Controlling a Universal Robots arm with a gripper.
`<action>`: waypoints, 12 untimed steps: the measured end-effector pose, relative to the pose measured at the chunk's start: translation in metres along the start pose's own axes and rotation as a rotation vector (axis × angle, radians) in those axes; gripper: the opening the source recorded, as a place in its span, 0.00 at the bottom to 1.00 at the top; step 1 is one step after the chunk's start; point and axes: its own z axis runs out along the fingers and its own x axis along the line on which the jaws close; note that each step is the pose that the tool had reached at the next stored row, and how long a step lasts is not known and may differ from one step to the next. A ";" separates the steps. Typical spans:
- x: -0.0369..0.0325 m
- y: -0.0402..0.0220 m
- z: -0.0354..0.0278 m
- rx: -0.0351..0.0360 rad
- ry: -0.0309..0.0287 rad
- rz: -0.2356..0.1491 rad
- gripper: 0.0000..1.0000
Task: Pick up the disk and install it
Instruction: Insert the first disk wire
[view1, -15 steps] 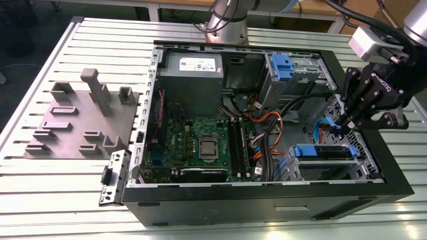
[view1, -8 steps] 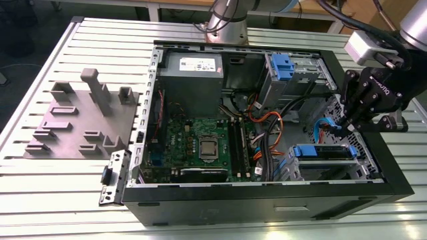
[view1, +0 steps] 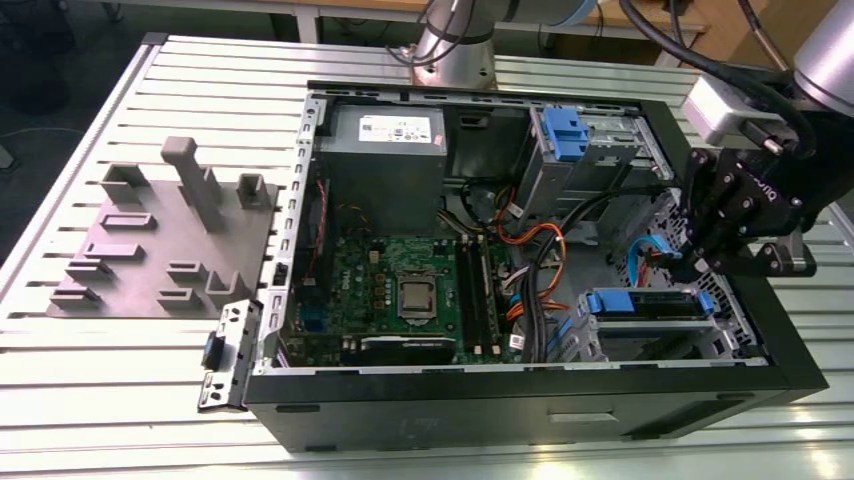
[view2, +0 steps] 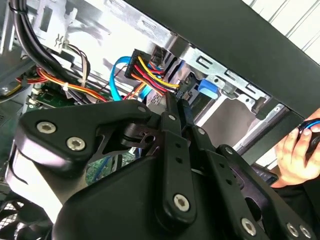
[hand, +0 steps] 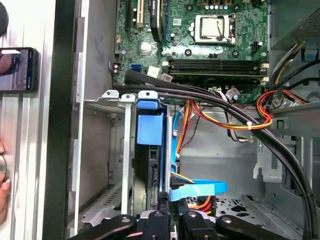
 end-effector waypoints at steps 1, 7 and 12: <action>0.0011 0.0007 0.0002 0.0025 0.0000 0.000 0.16; 0.0068 0.0063 0.0013 0.0199 0.0005 -0.003 0.16; 0.0075 0.0123 0.0018 0.0410 0.0009 -0.005 0.16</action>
